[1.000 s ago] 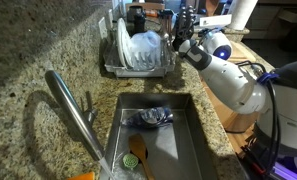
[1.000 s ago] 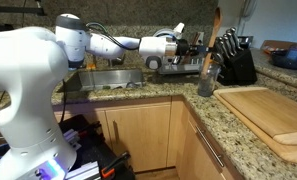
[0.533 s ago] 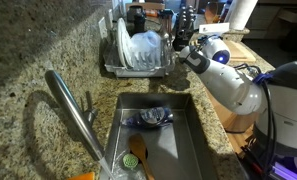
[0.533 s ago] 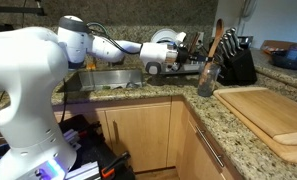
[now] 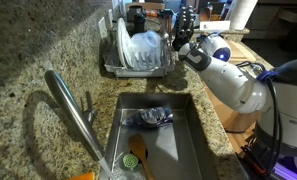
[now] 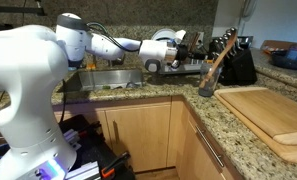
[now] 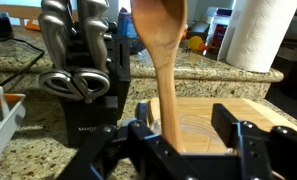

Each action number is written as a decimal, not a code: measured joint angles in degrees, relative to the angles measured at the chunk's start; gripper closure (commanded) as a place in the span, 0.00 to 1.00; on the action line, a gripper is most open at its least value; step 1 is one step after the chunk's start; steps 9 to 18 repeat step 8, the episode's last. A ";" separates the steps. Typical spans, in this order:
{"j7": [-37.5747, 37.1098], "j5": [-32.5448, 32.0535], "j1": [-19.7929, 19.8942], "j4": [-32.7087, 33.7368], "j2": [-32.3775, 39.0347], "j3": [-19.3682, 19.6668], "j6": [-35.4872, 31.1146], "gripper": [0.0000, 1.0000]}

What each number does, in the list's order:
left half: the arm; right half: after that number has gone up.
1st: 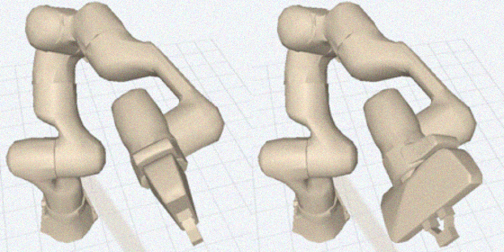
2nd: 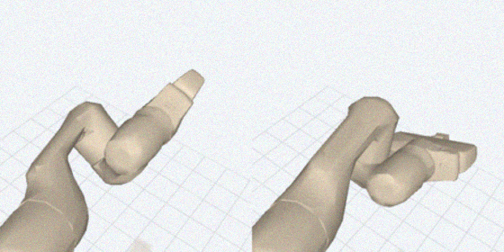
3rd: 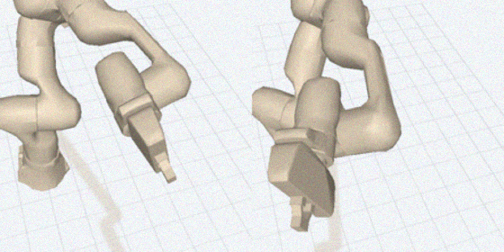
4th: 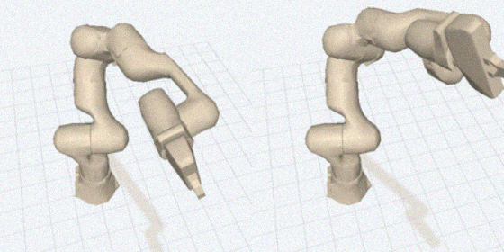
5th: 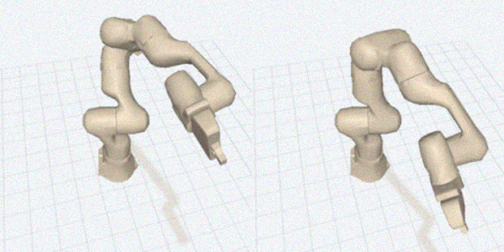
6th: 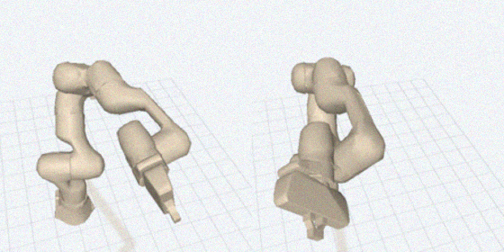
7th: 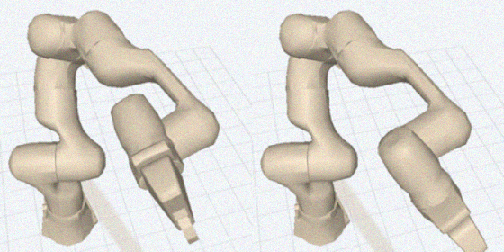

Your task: Put the wooden spoon in the cup

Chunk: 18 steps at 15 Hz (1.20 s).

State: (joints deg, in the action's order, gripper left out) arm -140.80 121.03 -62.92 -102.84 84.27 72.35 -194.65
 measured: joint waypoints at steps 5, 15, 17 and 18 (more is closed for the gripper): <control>-0.11 -0.01 -2.64 -1.40 -0.18 5.64 12.66 0.00; 2.11 1.25 -5.61 -2.45 -0.20 12.64 24.39 0.00; 2.11 1.25 -5.61 -2.45 -0.20 12.64 24.39 0.00; 2.11 1.25 -5.61 -2.45 -0.20 12.64 24.39 0.00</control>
